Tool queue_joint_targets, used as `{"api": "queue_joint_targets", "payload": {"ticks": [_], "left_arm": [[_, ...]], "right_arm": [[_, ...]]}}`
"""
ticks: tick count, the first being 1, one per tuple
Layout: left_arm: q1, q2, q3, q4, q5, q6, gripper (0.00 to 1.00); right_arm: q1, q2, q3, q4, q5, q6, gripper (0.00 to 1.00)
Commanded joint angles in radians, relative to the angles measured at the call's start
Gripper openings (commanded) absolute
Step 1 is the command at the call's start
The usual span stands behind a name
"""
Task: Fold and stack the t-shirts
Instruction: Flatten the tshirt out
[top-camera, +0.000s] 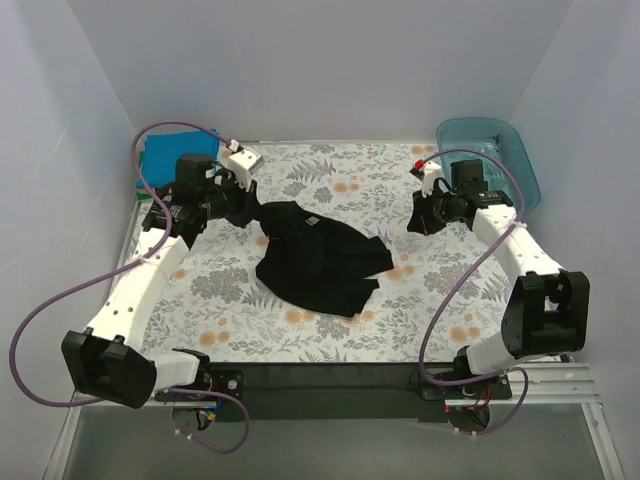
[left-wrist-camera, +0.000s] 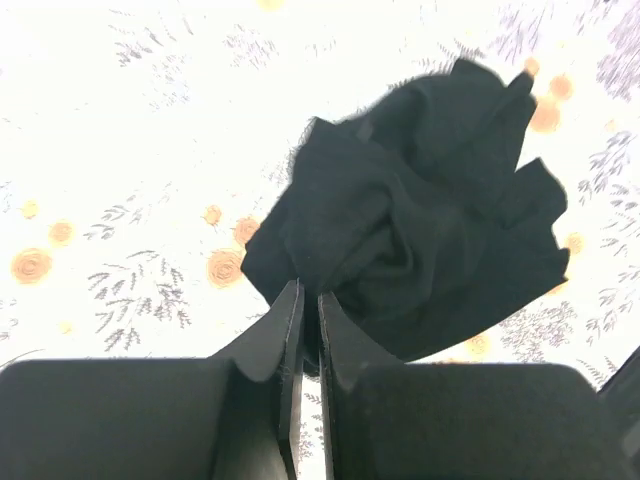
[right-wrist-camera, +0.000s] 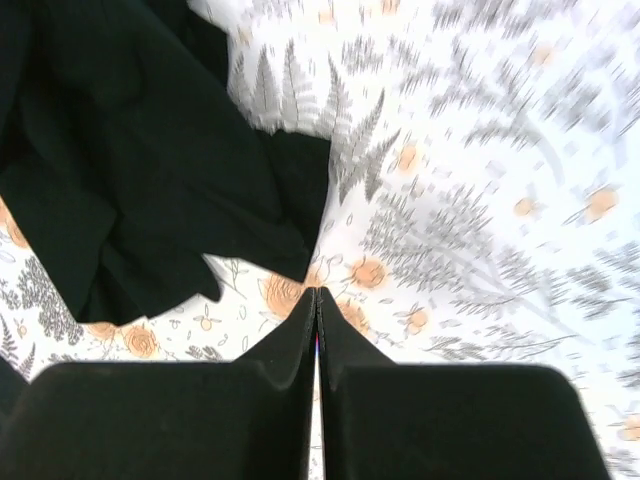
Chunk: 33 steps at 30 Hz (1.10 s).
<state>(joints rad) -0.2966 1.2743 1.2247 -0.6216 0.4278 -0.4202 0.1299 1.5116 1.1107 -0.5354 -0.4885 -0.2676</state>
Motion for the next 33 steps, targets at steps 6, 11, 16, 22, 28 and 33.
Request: {"api": "queue_joint_targets", "payload": {"ticks": [6, 11, 16, 22, 28, 33], "left_arm": [[0.328, 0.029, -0.036, -0.093, 0.147, -0.037, 0.00], [0.367, 0.072, -0.037, -0.098, 0.164, -0.002, 0.00], [0.366, 0.201, 0.025, -0.049, 0.160, -0.022, 0.00], [0.407, 0.405, 0.146, -0.070, 0.158, -0.023, 0.00], [0.436, 0.471, 0.234, -0.122, 0.215, -0.002, 0.00], [0.436, 0.476, 0.240, -0.159, 0.224, 0.012, 0.00]], "right_arm": [[0.002, -0.067, 0.089, -0.110, -0.024, -0.105, 0.01], [0.040, -0.019, 0.071, -0.147, -0.120, -0.110, 0.37], [0.164, -0.010, 0.029, -0.107, -0.093, -0.091, 0.43], [0.215, 0.004, -0.026, -0.071, 0.010, -0.131, 0.70], [0.237, 0.030, -0.094, 0.027, 0.100, -0.174, 0.81], [0.252, 0.142, -0.020, 0.067, 0.111, -0.086, 0.82]]}}
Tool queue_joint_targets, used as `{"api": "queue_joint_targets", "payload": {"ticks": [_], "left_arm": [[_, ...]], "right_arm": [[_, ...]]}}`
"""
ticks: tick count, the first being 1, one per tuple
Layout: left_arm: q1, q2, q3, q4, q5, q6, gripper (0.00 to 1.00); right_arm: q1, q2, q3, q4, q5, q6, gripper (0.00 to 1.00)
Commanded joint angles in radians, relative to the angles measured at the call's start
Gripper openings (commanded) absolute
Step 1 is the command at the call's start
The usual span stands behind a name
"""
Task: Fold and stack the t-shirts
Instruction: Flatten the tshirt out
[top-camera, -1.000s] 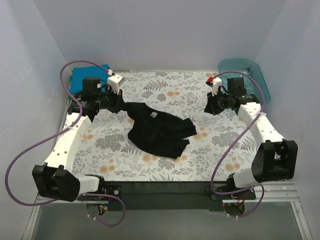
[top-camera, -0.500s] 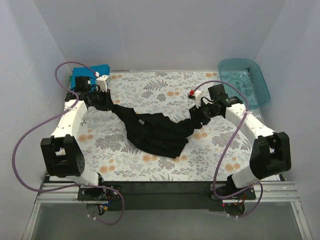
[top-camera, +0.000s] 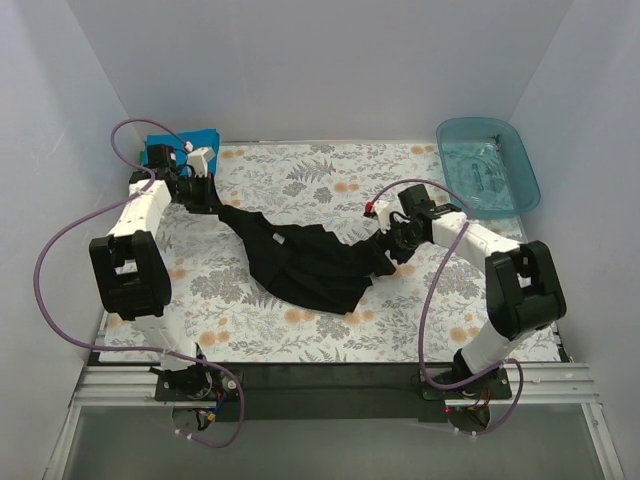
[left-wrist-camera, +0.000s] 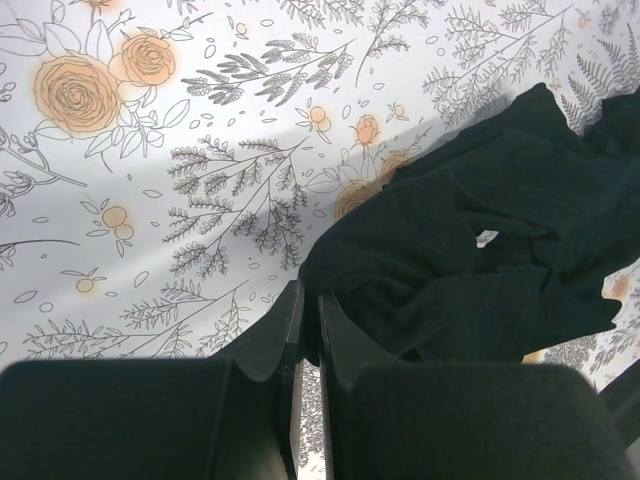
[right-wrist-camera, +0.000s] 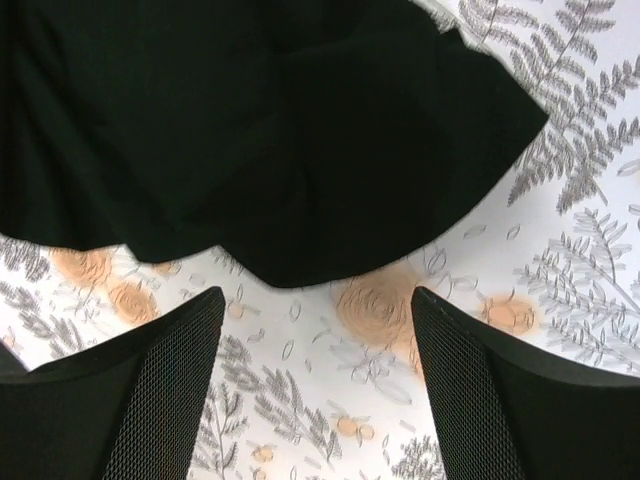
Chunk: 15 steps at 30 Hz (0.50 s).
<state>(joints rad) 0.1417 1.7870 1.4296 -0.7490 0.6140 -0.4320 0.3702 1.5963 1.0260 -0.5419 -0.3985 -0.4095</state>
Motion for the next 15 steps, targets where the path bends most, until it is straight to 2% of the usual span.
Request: {"api": "queue_joint_targets", "payload": {"ticks": [1, 6, 9, 10, 12, 15], "left_arm": [[-0.002, -0.038, 0.026, -0.032, 0.036, 0.026, 0.00], [-0.002, -0.060, 0.009, -0.038, 0.032, 0.039, 0.00], [-0.001, -0.066, 0.000, -0.041, 0.030, 0.047, 0.00], [-0.002, -0.067, -0.001, -0.041, 0.026, 0.049, 0.00], [-0.004, -0.067, -0.006, -0.041, 0.026, 0.052, 0.00], [-0.002, -0.063, -0.012, -0.047, 0.024, 0.056, 0.00]], "right_arm": [[0.012, 0.074, 0.075, 0.079, 0.023, 0.078, 0.82], [-0.005, 0.172, 0.129, 0.103, 0.023, 0.187, 0.82], [-0.030, 0.215, 0.161, 0.103, -0.016, 0.225, 0.77], [-0.037, 0.231, 0.177, 0.102, -0.029, 0.245, 0.70], [-0.071, 0.279, 0.198, 0.103, -0.095, 0.267, 0.64], [-0.119, 0.317, 0.233, 0.105, -0.215, 0.281, 0.40]]}}
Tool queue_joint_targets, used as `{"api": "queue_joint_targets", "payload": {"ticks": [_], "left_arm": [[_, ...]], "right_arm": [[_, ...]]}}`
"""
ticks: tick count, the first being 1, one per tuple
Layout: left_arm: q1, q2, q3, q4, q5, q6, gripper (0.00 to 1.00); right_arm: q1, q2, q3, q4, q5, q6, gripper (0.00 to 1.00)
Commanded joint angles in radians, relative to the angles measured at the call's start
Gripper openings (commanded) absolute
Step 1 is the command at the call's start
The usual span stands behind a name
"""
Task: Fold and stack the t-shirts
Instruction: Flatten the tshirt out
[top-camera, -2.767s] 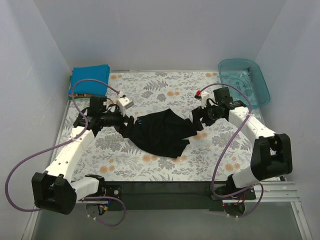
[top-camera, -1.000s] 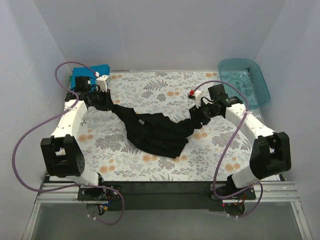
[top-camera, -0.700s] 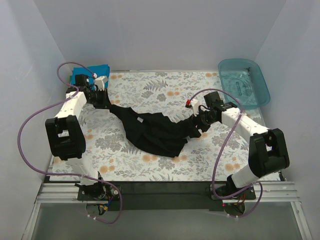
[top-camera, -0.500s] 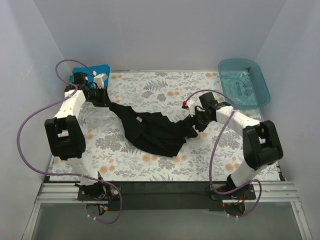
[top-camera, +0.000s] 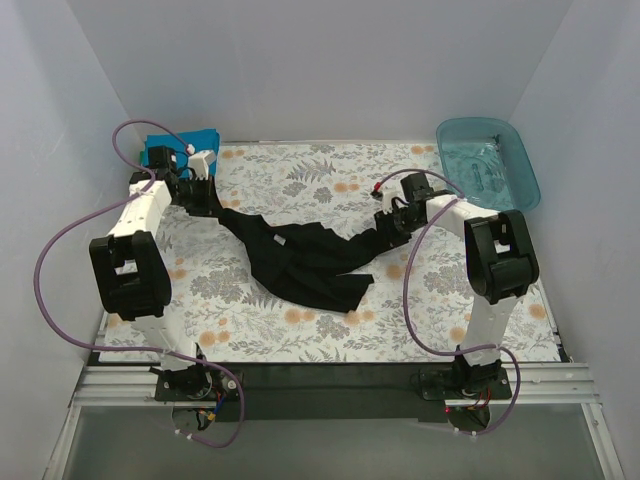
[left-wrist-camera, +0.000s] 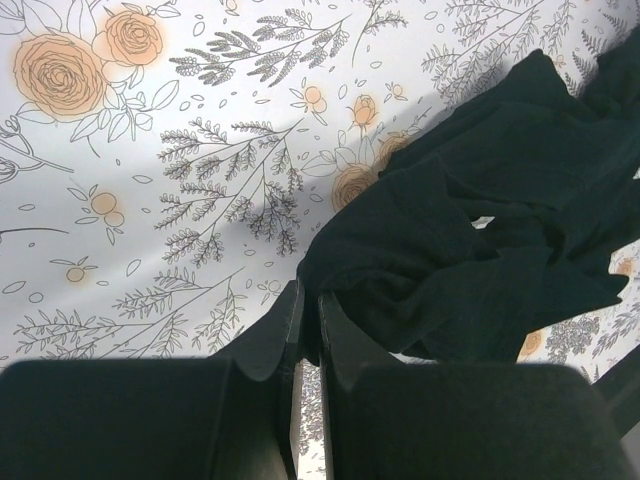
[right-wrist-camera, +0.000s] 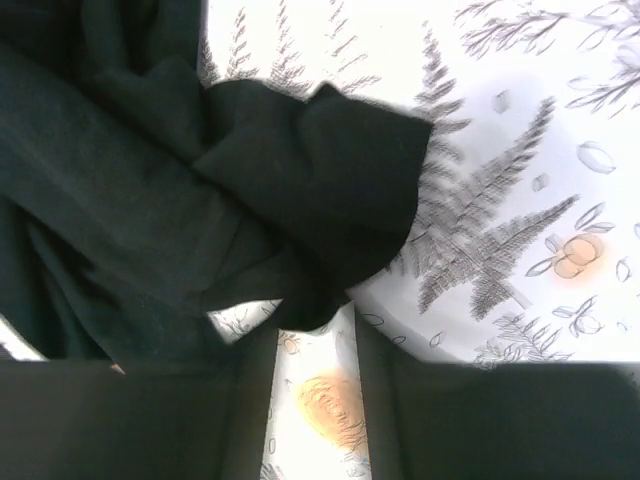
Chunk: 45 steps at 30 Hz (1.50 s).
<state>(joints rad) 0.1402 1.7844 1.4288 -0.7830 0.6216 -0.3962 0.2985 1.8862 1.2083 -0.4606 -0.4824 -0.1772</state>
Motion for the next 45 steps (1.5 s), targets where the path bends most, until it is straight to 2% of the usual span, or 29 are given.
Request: {"api": "queue_joint_targets", "payload": {"ticks": [1, 2, 7, 12, 16, 19, 22, 25, 26, 29, 30, 31, 32, 33, 34, 36, 37, 38, 39, 41, 43, 44, 45], "left_arm": [[0.001, -0.063, -0.013, -0.013, 0.012, 0.022, 0.00], [-0.001, -0.063, -0.014, -0.013, 0.012, 0.020, 0.00], [-0.001, -0.060, 0.018, -0.009, 0.013, 0.011, 0.00], [-0.001, -0.042, 0.079, -0.076, 0.070, 0.034, 0.00], [-0.001, -0.097, -0.022, -0.133, 0.122, 0.123, 0.00], [0.004, -0.166, -0.108, -0.147, 0.118, 0.192, 0.00], [0.050, -0.218, -0.195, -0.153, 0.151, 0.215, 0.00], [0.120, -0.201, -0.235, -0.192, 0.162, 0.238, 0.00], [0.140, -0.192, -0.248, -0.217, 0.167, 0.247, 0.00], [0.260, -0.140, -0.254, -0.214, 0.191, 0.229, 0.00], [0.321, -0.123, -0.242, -0.214, 0.197, 0.214, 0.00], [0.346, -0.087, -0.231, -0.232, 0.213, 0.200, 0.04], [0.367, -0.070, -0.216, -0.248, 0.249, 0.201, 0.10], [0.395, -0.062, -0.200, -0.265, 0.271, 0.206, 0.19], [0.401, -0.065, -0.170, -0.280, 0.294, 0.218, 0.25], [0.403, -0.092, -0.143, -0.321, 0.348, 0.246, 0.40], [0.403, -0.136, -0.122, -0.332, 0.365, 0.256, 0.45], [0.401, -0.161, -0.116, -0.326, 0.375, 0.270, 0.49], [0.389, -0.186, -0.114, -0.315, 0.382, 0.270, 0.52], [0.357, -0.261, -0.123, -0.274, 0.369, 0.286, 0.56], [0.265, -0.363, -0.162, -0.225, 0.328, 0.283, 0.57], [0.221, -0.403, -0.227, -0.167, 0.307, 0.280, 0.57], [0.108, -0.448, -0.261, -0.136, 0.282, 0.280, 0.57]], "right_arm": [[-0.058, 0.031, 0.059, 0.023, -0.180, 0.048, 0.15], [-0.071, 0.031, 0.071, 0.023, -0.192, 0.048, 0.02], [-0.110, -0.038, 0.100, 0.045, -0.242, 0.041, 0.01], [-0.154, -0.173, 0.143, 0.079, -0.239, 0.050, 0.01], [-0.170, -0.260, 0.151, 0.085, -0.243, 0.042, 0.01], [-0.165, -0.326, 0.134, 0.102, -0.307, 0.073, 0.01], [-0.112, -0.390, 0.116, 0.134, -0.337, 0.100, 0.01], [0.028, -0.452, 0.088, 0.174, -0.308, 0.107, 0.01], [0.138, -0.456, 0.091, 0.172, -0.285, 0.081, 0.01], [0.316, -0.397, 0.100, 0.161, -0.185, 0.018, 0.01], [0.434, -0.365, 0.112, 0.162, -0.161, -0.023, 0.01], [0.492, -0.327, 0.134, 0.154, -0.121, -0.050, 0.01], [0.601, -0.241, 0.161, 0.111, -0.101, -0.085, 0.01], [0.646, -0.201, 0.237, 0.073, -0.084, -0.126, 0.01], [0.672, -0.164, 0.276, 0.035, -0.084, -0.131, 0.10], [0.650, -0.122, 0.327, -0.071, -0.149, -0.134, 0.32], [0.616, -0.137, 0.301, -0.072, -0.232, -0.133, 0.76], [0.528, -0.197, 0.268, -0.069, -0.273, -0.131, 0.95], [0.478, -0.229, 0.235, -0.061, -0.316, -0.131, 0.98], [0.362, -0.332, 0.150, -0.059, -0.361, -0.117, 0.98], [0.318, -0.389, 0.059, -0.056, -0.275, -0.113, 0.92], [0.289, -0.429, 0.030, -0.058, -0.250, -0.113, 0.90], [0.277, -0.441, -0.007, -0.056, -0.231, -0.116, 0.87]]}}
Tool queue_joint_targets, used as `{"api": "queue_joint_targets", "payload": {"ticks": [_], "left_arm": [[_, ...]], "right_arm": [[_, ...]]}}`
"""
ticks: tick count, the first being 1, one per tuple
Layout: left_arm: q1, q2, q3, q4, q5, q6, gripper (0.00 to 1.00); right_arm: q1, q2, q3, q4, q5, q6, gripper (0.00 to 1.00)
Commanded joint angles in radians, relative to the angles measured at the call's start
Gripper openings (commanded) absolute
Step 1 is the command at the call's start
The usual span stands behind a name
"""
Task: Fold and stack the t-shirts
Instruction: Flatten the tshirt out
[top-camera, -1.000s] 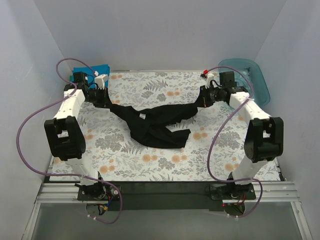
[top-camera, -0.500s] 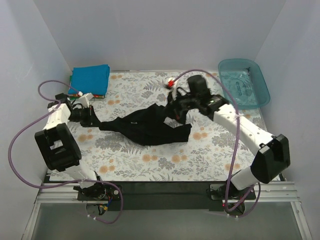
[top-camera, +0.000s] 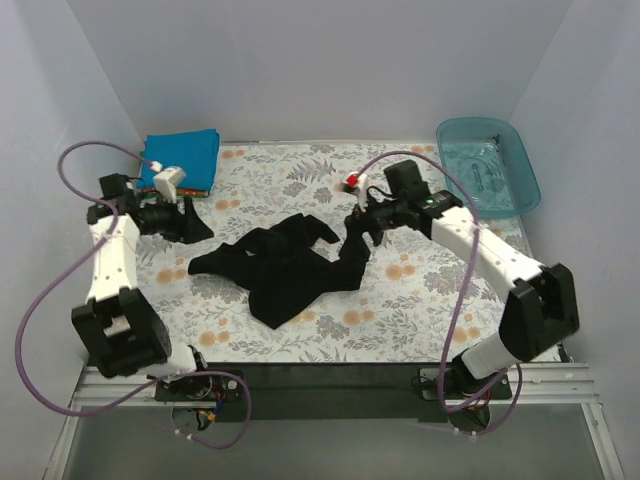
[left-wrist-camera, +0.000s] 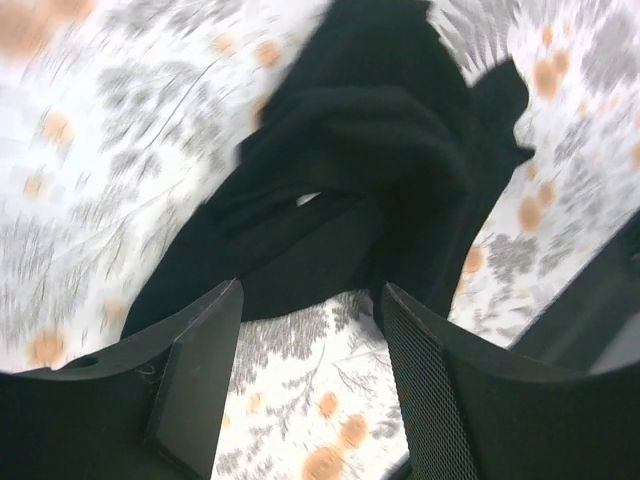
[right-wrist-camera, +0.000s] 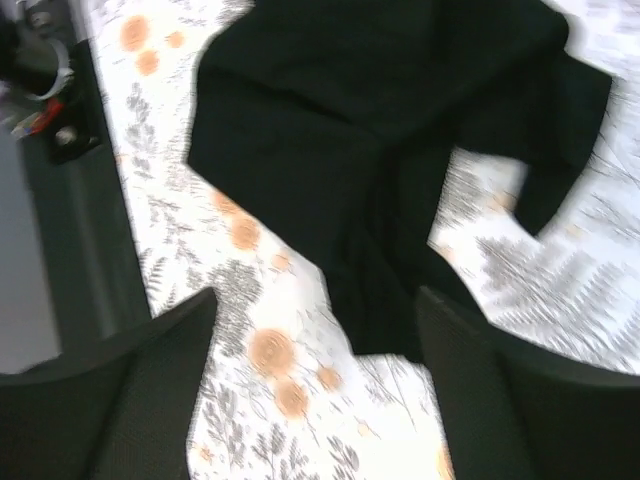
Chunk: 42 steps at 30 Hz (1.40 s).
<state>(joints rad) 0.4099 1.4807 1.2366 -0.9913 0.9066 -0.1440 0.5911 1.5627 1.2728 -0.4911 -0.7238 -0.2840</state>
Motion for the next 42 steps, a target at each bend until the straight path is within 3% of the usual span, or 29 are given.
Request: {"api": "queue_joint_targets", "payload": {"ticks": [1, 2, 3, 6, 9, 12, 18, 25, 28, 30, 32, 35, 37, 39, 41, 42], "left_arm": [[-0.227, -0.228, -0.115, 0.129, -0.065, 0.033, 0.57], [-0.294, -0.268, -0.196, 0.155, -0.101, 0.043, 0.56], [-0.441, -0.307, -0.242, 0.180, -0.151, 0.058, 0.56], [-0.677, -0.375, -0.369, 0.207, -0.337, 0.101, 0.53], [-0.843, -0.401, -0.474, 0.213, -0.454, 0.170, 0.52], [-0.959, -0.402, -0.546, 0.273, -0.584, 0.207, 0.54], [-1.046, -0.309, -0.637, 0.410, -0.659, 0.244, 0.59], [-1.080, -0.232, -0.710, 0.566, -0.721, 0.245, 0.59], [-1.094, -0.191, -0.729, 0.601, -0.742, 0.213, 0.54], [-1.097, -0.166, -0.712, 0.602, -0.756, 0.183, 0.33], [-1.096, -0.163, -0.672, 0.566, -0.747, 0.088, 0.00], [-1.051, -0.195, -0.519, 0.459, -0.642, -0.008, 0.00], [-0.920, -0.214, -0.337, 0.384, -0.553, -0.067, 0.00], [-0.782, -0.180, -0.098, 0.298, -0.462, -0.114, 0.00], [-0.624, -0.119, 0.204, 0.223, -0.405, -0.164, 0.00], [-0.594, -0.108, 0.257, 0.215, -0.390, -0.183, 0.00]], "right_arm": [[-0.025, -0.124, -0.102, -0.021, 0.049, -0.011, 0.79], [-0.042, -0.125, -0.156, -0.017, 0.069, -0.006, 0.75], [-0.050, -0.121, -0.176, -0.004, 0.086, 0.005, 0.70], [-0.080, -0.079, -0.219, 0.037, 0.124, 0.023, 0.63], [-0.100, -0.023, -0.210, 0.051, 0.138, 0.028, 0.58], [-0.103, 0.020, -0.205, 0.063, 0.139, 0.025, 0.56], [-0.102, 0.105, -0.207, 0.089, 0.139, 0.016, 0.62], [-0.097, 0.183, -0.199, 0.091, 0.115, 0.013, 0.69], [-0.090, 0.203, -0.214, 0.095, 0.110, 0.006, 0.69], [-0.083, 0.221, -0.220, 0.103, 0.109, 0.003, 0.67], [-0.083, 0.237, -0.220, 0.103, 0.109, 0.006, 0.62], [-0.086, 0.241, -0.220, 0.100, 0.144, 0.003, 0.49], [-0.099, 0.231, -0.231, 0.100, 0.188, -0.004, 0.21], [-0.112, 0.218, -0.237, 0.082, 0.254, -0.014, 0.02], [-0.138, 0.189, -0.260, 0.068, 0.320, -0.041, 0.01], [-0.148, 0.165, -0.277, 0.060, 0.345, -0.055, 0.01]]}}
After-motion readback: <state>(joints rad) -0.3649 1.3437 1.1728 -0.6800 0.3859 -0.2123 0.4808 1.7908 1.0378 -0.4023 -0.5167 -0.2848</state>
